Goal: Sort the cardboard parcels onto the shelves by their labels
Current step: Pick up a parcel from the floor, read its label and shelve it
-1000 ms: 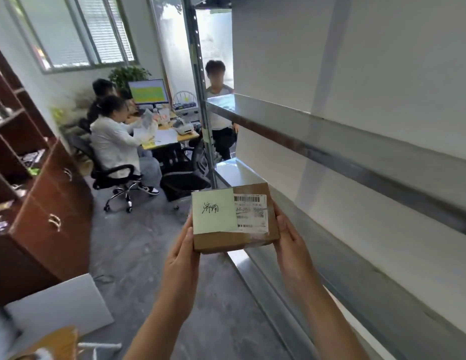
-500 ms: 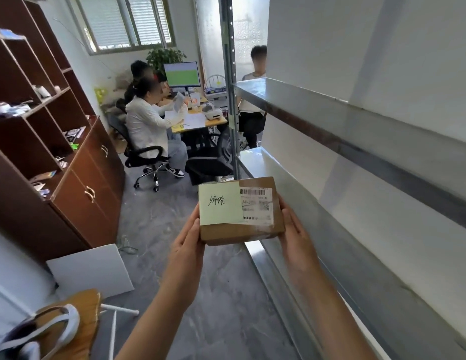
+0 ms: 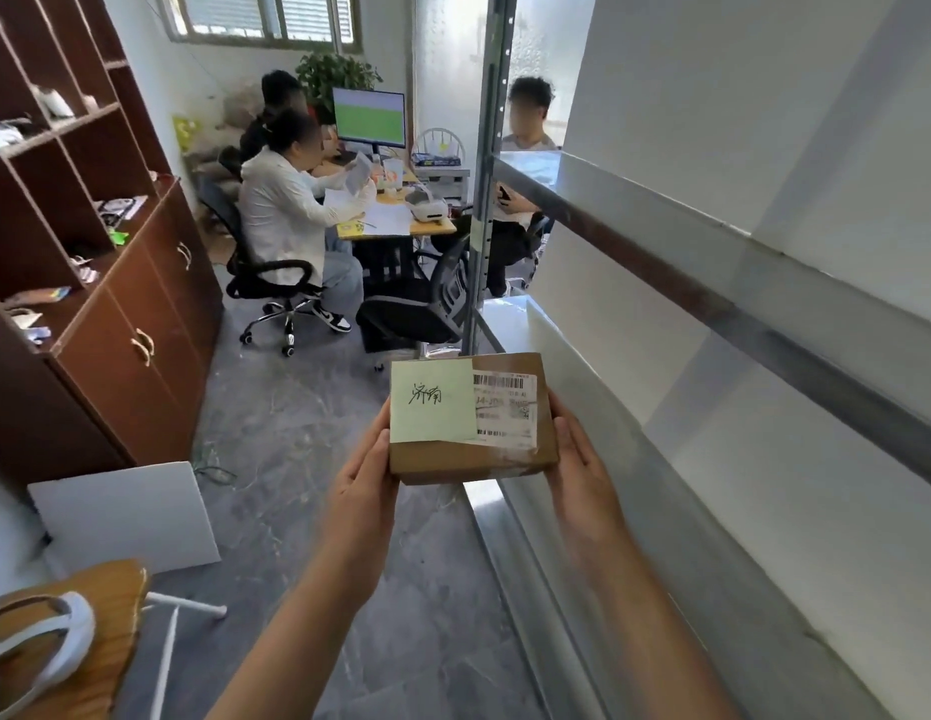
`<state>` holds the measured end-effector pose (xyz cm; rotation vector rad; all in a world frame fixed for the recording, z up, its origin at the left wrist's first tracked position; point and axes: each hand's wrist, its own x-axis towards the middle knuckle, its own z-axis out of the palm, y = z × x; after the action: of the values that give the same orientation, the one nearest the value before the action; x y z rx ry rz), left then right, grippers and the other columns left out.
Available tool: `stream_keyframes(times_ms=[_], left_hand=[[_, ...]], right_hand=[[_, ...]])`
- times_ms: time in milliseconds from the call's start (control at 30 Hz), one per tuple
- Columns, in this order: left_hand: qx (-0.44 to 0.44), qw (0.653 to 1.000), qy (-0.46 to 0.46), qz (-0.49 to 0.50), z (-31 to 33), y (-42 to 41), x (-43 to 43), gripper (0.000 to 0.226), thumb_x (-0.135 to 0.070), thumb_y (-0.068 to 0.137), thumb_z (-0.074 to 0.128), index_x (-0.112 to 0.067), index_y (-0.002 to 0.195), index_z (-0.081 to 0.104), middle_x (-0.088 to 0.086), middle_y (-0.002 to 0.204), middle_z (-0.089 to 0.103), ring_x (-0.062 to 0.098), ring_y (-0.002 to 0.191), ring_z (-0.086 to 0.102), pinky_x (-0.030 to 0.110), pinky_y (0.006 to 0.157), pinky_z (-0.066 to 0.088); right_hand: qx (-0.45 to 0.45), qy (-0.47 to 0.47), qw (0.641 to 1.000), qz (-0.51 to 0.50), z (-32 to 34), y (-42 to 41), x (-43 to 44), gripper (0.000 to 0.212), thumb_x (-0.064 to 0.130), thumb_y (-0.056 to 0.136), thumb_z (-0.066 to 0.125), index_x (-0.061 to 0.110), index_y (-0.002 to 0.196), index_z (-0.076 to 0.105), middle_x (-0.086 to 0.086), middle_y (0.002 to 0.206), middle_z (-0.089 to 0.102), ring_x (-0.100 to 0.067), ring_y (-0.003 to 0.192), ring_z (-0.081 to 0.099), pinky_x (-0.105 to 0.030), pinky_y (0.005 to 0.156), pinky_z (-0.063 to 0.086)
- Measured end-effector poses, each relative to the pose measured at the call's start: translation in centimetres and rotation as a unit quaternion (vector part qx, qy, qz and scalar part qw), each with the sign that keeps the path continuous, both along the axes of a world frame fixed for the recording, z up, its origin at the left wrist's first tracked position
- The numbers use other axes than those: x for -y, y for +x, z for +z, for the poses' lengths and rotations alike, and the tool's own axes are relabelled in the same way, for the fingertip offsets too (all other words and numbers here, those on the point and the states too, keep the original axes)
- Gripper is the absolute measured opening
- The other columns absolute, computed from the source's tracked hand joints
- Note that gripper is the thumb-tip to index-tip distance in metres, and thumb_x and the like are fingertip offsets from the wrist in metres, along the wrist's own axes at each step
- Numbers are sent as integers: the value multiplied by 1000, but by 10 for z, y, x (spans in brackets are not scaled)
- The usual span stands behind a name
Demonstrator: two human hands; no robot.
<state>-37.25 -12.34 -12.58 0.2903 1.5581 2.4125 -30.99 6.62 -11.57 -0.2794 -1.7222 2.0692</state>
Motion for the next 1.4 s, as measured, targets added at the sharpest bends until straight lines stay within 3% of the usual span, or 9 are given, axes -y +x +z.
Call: stream_keyframes(times_ms=[167, 333, 467, 633, 967, 1133, 1233, 1400], left_hand=[[13, 997, 15, 70, -8, -50, 42, 40, -20, 109, 37, -24, 144, 56, -5, 141, 65, 11, 138, 53, 36, 119, 35], [10, 993, 1, 117, -8, -106, 96, 41, -21, 109, 38, -24, 146, 55, -7, 142, 64, 8, 137, 53, 38, 121, 34], [12, 990, -10, 139, -4, -152, 130, 41, -21, 109, 37, -28, 143, 58, -11, 136, 68, 4, 132, 57, 31, 114, 39], [21, 992, -5, 122, -3, -205, 151, 40, -23, 109, 36, -27, 144, 57, -10, 137, 68, 5, 132, 57, 30, 113, 39], [27, 995, -10, 93, -7, -277, 144, 37, -21, 108, 39, -35, 135, 61, -16, 133, 69, -1, 129, 57, 22, 105, 42], [22, 995, -23, 92, -13, -315, 135, 40, -22, 109, 38, -27, 145, 55, -15, 133, 69, -1, 129, 58, 19, 104, 44], [11, 995, -36, 98, -13, -344, 131, 40, -19, 109, 37, -24, 145, 55, -13, 135, 69, 1, 130, 58, 12, 97, 51], [-4, 994, -51, 97, 0, -400, 107, 41, -17, 109, 37, -21, 147, 53, -11, 138, 67, 2, 132, 57, 24, 107, 42]], right_hand=[[6, 38, 998, 50, 6, -62, 42, 34, 29, 105, 39, 43, 127, 61, 20, 130, 67, -5, 130, 56, -33, 111, 42], [24, 61, 991, 114, 8, -127, 91, 46, 41, 98, 39, 35, 142, 51, 6, 139, 63, -10, 130, 58, -35, 111, 46], [31, 57, 990, 125, 5, -182, 124, 37, 25, 107, 35, 35, 138, 53, 8, 133, 66, -1, 121, 62, -17, 97, 52], [30, 35, 993, 110, 0, -237, 144, 38, 22, 108, 33, 30, 137, 55, 3, 133, 67, -8, 120, 65, -18, 90, 55], [36, 42, 996, 68, -1, -300, 137, 39, 27, 107, 34, 28, 141, 53, 3, 124, 72, -15, 120, 65, -33, 101, 51], [45, 26, 996, 75, -15, -340, 127, 39, 26, 108, 34, 29, 142, 53, 0, 131, 67, -14, 122, 63, -25, 95, 54], [38, 20, 995, 93, -19, -372, 123, 38, 28, 108, 34, 34, 141, 53, 3, 134, 65, -13, 125, 61, -30, 102, 50], [31, -3, 994, 102, -21, -428, 101, 40, 29, 109, 32, 36, 143, 50, 6, 134, 66, -10, 127, 60, -35, 110, 45]])
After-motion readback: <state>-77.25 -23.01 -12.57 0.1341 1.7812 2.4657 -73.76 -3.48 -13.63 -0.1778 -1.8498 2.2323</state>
